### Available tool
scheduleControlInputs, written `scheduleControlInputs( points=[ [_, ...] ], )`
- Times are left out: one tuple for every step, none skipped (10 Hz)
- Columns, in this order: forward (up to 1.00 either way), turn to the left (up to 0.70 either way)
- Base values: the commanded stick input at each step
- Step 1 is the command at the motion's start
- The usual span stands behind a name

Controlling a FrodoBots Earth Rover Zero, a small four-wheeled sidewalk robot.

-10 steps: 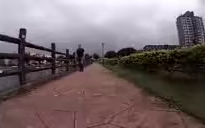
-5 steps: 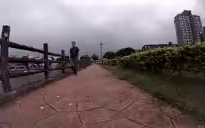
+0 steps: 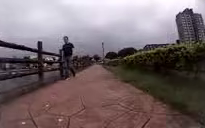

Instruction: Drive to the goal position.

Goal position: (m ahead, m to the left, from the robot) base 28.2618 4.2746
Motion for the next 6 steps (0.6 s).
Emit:
scheduleControlInputs(
  points=[
    [1.0,0.0],
    [1.0,0.0],
    [1.0,0.0],
    [1.0,0.0],
    [1.0,0.0],
    [1.0,0.0]
  ],
)
